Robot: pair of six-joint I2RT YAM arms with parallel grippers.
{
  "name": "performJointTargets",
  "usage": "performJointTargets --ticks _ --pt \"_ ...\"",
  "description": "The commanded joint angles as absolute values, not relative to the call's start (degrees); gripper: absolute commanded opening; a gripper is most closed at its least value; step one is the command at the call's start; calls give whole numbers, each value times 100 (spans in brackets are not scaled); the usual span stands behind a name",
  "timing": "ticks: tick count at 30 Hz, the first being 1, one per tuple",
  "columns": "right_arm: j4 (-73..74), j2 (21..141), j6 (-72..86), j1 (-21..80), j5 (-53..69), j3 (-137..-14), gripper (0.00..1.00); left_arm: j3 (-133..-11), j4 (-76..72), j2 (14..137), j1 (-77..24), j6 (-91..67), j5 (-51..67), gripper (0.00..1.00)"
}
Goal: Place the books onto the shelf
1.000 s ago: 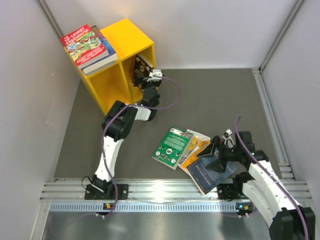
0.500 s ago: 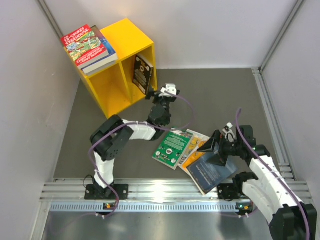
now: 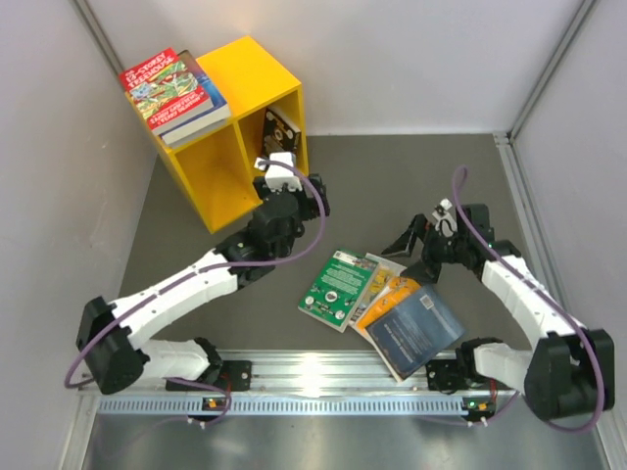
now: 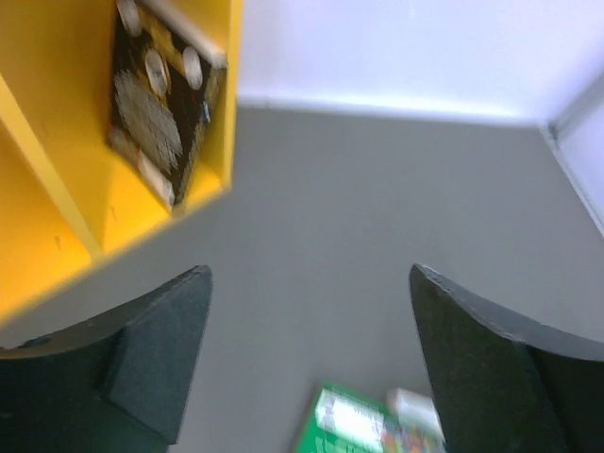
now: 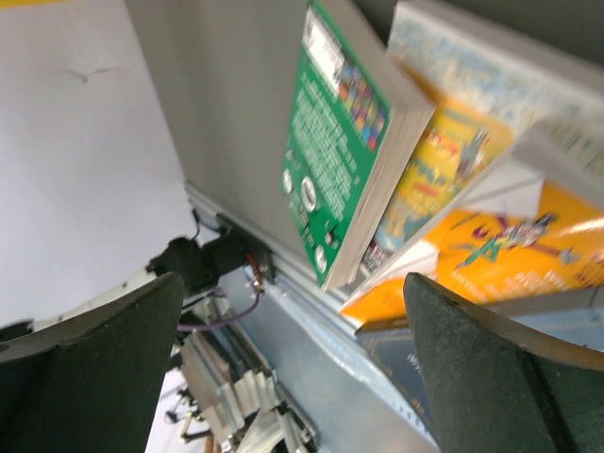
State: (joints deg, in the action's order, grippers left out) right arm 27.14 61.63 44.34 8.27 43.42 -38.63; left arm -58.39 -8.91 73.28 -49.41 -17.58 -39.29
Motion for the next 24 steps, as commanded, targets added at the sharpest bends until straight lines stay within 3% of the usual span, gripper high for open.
performJointTargets --ticks 1,11,24 --pt "2487 6713 3973 1010 3711 -4480 100 -6169 1981 7015 -4948 -3233 -3218 88" --pt "2768 8603 3507 1792 2506 -5440 99 -6328 3910 5608 -4948 -4587 -2373 76" --pt "2119 9386 3849 2672 2179 -5054 100 -6706 5150 5080 -4948 -5097 -2663 79"
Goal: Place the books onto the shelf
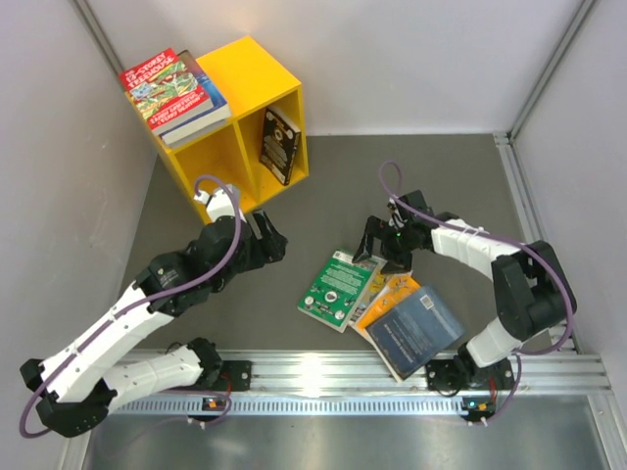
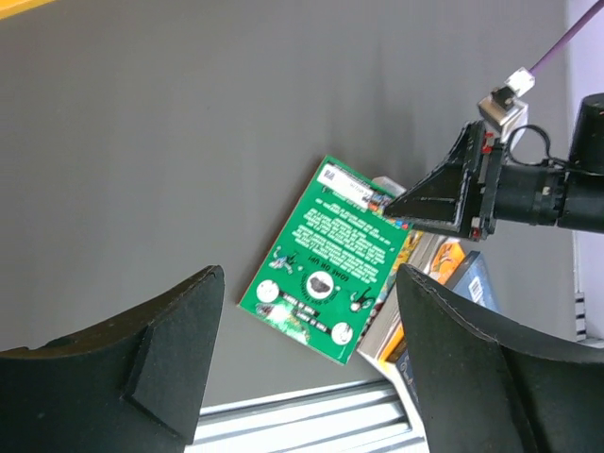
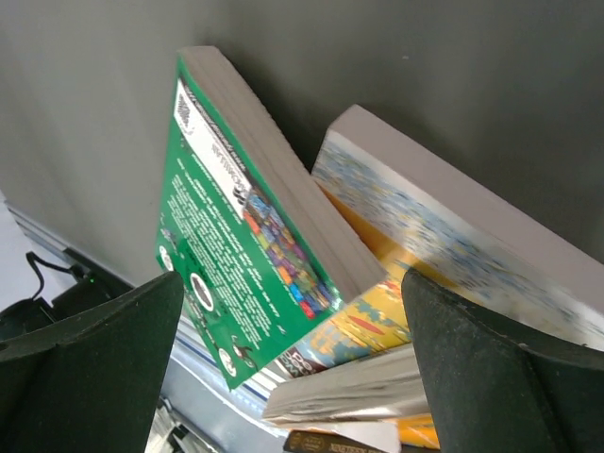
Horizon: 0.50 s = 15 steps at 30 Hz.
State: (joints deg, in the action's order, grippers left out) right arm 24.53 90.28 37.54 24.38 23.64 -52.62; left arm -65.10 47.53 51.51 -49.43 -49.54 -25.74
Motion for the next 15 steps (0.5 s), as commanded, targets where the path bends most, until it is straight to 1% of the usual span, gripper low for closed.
performJointTargets --ticks 1,7,9,12,13,15 --pt "1996 9422 3884 2724 2241 -4923 100 -6706 5168 5054 -4948 -5141 -2637 79" --pt "1328 9615 4166 2856 2425 -4615 100 -6583 5265 4931 -4957 -5256 -2575 78" --pt "1179 9650 4218 2883 2434 -4588 96 -6566 5265 4922 -4948 -5247 -2549 78" --pt "793 9703 4368 2944 2505 -4483 81 -6592 5265 4957 -4957 -5212 -2549 78" --pt "687 9755 4420 2962 2531 -4404 70 -6609 5265 4983 -4957 -5203 -2549 78" --pt "302 9817 4622 3032 2531 -4264 58 -6644 5256 5036 -4957 -5186 -2549 78"
